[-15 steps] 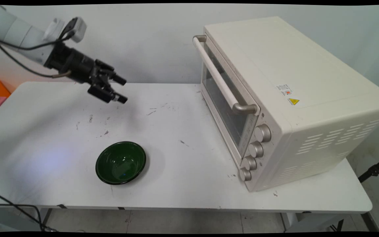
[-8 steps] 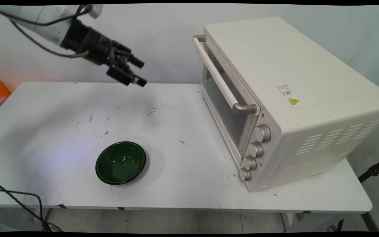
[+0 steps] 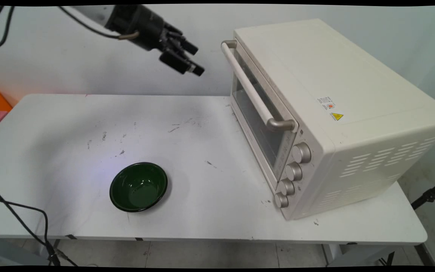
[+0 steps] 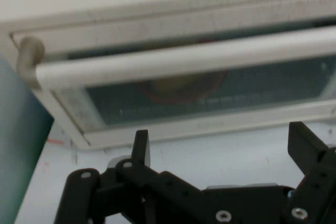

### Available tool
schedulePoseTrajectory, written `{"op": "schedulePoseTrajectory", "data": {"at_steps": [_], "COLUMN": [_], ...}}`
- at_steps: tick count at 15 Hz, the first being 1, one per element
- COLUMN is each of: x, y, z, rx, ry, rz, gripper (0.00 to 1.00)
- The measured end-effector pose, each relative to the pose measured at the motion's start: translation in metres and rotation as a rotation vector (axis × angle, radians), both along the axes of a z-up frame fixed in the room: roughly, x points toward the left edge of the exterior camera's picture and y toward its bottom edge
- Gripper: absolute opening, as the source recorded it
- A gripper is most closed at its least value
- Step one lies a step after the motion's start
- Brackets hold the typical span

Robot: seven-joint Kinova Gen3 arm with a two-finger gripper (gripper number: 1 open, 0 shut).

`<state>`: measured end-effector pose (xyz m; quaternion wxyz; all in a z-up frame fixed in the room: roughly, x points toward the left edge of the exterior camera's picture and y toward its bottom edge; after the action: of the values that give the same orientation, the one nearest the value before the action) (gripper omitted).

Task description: Open the oven

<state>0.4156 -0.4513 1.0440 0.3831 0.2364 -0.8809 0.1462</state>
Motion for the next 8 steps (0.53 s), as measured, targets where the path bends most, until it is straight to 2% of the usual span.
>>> {"op": "schedulePoseTrajectory", "data": {"at_steps": [6, 7, 8], "x": [-0.042, -0.047, -0.053], "y": [-0.025, -0.029, -0.032], "z": [0.007, 0.007, 0.007], "rx": [-0.018, -0.020, -0.021], "ry": [0.004, 0.005, 0.006], "rz": [0.002, 0.003, 0.005], "gripper": [1.00, 0.00, 0.00]}}
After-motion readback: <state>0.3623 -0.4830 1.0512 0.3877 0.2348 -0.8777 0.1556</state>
